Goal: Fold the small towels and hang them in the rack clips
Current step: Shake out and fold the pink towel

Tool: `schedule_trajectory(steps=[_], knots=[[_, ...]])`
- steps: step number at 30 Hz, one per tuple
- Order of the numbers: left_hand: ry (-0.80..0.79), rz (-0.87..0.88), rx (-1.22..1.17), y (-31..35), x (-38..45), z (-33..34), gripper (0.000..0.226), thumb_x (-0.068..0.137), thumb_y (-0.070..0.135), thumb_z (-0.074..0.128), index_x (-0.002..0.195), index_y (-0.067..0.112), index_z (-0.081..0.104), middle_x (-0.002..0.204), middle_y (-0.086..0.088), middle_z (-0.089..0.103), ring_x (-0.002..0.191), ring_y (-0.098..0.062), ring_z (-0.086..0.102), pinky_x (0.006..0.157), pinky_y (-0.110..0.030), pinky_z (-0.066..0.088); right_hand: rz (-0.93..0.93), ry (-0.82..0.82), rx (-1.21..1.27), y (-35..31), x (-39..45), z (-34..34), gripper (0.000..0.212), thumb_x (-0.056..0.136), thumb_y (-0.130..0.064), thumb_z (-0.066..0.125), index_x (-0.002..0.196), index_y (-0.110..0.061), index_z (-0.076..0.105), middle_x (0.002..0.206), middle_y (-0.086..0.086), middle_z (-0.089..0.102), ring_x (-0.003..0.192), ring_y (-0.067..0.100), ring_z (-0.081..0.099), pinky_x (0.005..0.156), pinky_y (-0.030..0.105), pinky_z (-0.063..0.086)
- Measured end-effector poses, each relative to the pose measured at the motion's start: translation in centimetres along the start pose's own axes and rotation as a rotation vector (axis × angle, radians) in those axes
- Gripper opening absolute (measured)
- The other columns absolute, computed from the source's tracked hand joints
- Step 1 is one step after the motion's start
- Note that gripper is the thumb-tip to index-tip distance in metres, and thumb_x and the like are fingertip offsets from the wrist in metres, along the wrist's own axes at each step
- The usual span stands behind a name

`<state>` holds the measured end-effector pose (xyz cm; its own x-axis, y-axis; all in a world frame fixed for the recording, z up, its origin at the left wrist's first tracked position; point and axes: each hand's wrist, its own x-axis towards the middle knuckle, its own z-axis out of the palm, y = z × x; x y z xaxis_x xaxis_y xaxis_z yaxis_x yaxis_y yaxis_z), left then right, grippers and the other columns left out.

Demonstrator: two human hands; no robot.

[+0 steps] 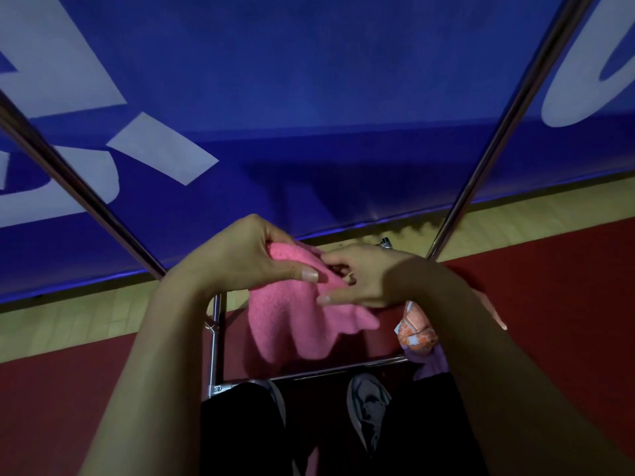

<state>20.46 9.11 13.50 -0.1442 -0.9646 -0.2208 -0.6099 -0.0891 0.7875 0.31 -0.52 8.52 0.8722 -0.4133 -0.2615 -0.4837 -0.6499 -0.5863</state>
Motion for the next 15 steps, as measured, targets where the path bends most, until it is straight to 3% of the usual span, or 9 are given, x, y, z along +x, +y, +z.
schedule_trajectory(steps=[1, 3, 4, 6, 7, 10, 12, 13, 15], knots=[[0.012, -0.010, 0.012, -0.1, 0.0, -0.1, 0.042, 0.060, 0.068, 0.080, 0.094, 0.044, 0.082, 0.098, 0.014, 0.081, 0.091, -0.009, 0.077, 0.084, -0.034, 0.062, 0.001, 0.003, -0.051, 0.1, 0.0, -0.1, 0.024, 0.091, -0.036, 0.072, 0.077, -0.029, 0.053, 0.079, -0.009, 0.060, 0.077, 0.014, 0.056, 0.070, 0.030, 0.040], [0.043, -0.023, 0.050, -0.5, 0.1, -0.2, 0.048, 0.053, 0.082, 0.076, 0.090, 0.052, 0.080, 0.088, 0.006, 0.081, 0.083, -0.027, 0.075, 0.075, -0.045, 0.062, 0.033, 0.015, -0.061, 0.7, 0.0, -0.3, 0.019, 0.095, -0.022, 0.065, 0.078, -0.020, 0.056, 0.073, -0.008, 0.057, 0.070, 0.013, 0.052, 0.068, 0.029, 0.035], [0.058, -0.024, 0.062, -0.8, 0.2, -0.2, 0.046, 0.051, 0.082, 0.075, 0.085, 0.052, 0.079, 0.084, 0.006, 0.080, 0.079, -0.029, 0.074, 0.070, -0.043, 0.062, 0.043, 0.020, -0.050, 0.9, 0.0, -0.3, 0.010, 0.097, -0.022, 0.062, 0.089, -0.016, 0.062, 0.080, -0.006, 0.062, 0.075, 0.014, 0.056, 0.069, 0.031, 0.040], [0.095, -0.040, 0.080, -1.0, 0.3, -0.2, 0.046, 0.051, 0.080, 0.077, 0.076, 0.042, 0.080, 0.073, 0.006, 0.077, 0.068, -0.030, 0.069, 0.057, -0.033, 0.055, 0.097, 0.002, -0.035, 0.9, -0.1, 0.0, 0.018, 0.101, -0.026, 0.056, 0.113, -0.016, 0.065, 0.099, -0.002, 0.068, 0.093, 0.019, 0.062, 0.081, 0.035, 0.048], [0.112, -0.054, 0.095, -1.2, 0.3, -0.2, 0.056, 0.050, 0.085, 0.077, 0.075, 0.035, 0.081, 0.070, 0.001, 0.075, 0.063, -0.031, 0.065, 0.052, -0.031, 0.050, 0.136, -0.016, -0.044, 1.0, 0.0, 0.2, 0.023, 0.104, -0.029, 0.052, 0.121, -0.017, 0.063, 0.101, -0.003, 0.066, 0.098, 0.021, 0.060, 0.083, 0.033, 0.046], [0.156, -0.119, 0.162, -1.4, 0.1, -0.4, 0.082, 0.049, 0.099, 0.065, 0.078, 0.024, 0.081, 0.070, -0.002, 0.075, 0.066, -0.028, 0.071, 0.059, -0.038, 0.060, 0.212, -0.032, -0.116, 1.1, 0.4, 0.5, 0.026, 0.108, -0.028, 0.044, 0.126, -0.020, 0.061, 0.097, -0.004, 0.062, 0.099, 0.021, 0.058, 0.078, 0.029, 0.039], [0.223, -0.168, 0.222, -1.4, 0.1, -0.4, 0.086, 0.059, 0.099, 0.057, 0.078, 0.019, 0.082, 0.067, 0.012, 0.074, 0.070, -0.023, 0.072, 0.066, -0.046, 0.061, 0.231, 0.043, -0.137, 1.5, 0.5, 0.1, 0.029, 0.106, -0.024, 0.045, 0.130, -0.023, 0.062, 0.117, 0.006, 0.069, 0.112, 0.028, 0.062, 0.091, 0.034, 0.048], [0.260, -0.189, 0.267, -1.5, 0.1, -0.5, 0.092, 0.063, 0.101, 0.050, 0.077, 0.016, 0.081, 0.066, 0.010, 0.073, 0.069, -0.024, 0.071, 0.065, -0.046, 0.060, 0.227, 0.095, -0.128, 1.7, 0.4, 0.0, 0.028, 0.105, -0.022, 0.047, 0.127, -0.022, 0.063, 0.121, 0.009, 0.070, 0.115, 0.030, 0.062, 0.095, 0.038, 0.049], [0.340, -0.235, 0.350, -2.1, 0.3, -0.8, 0.106, 0.068, 0.104, 0.033, 0.074, 0.009, 0.078, 0.066, -0.010, 0.070, 0.064, -0.028, 0.067, 0.062, -0.049, 0.058, 0.205, 0.182, -0.110, 1.9, 0.1, -0.4, 0.018, 0.103, -0.021, 0.050, 0.114, -0.018, 0.064, 0.114, 0.009, 0.071, 0.110, 0.031, 0.063, 0.092, 0.043, 0.049]])
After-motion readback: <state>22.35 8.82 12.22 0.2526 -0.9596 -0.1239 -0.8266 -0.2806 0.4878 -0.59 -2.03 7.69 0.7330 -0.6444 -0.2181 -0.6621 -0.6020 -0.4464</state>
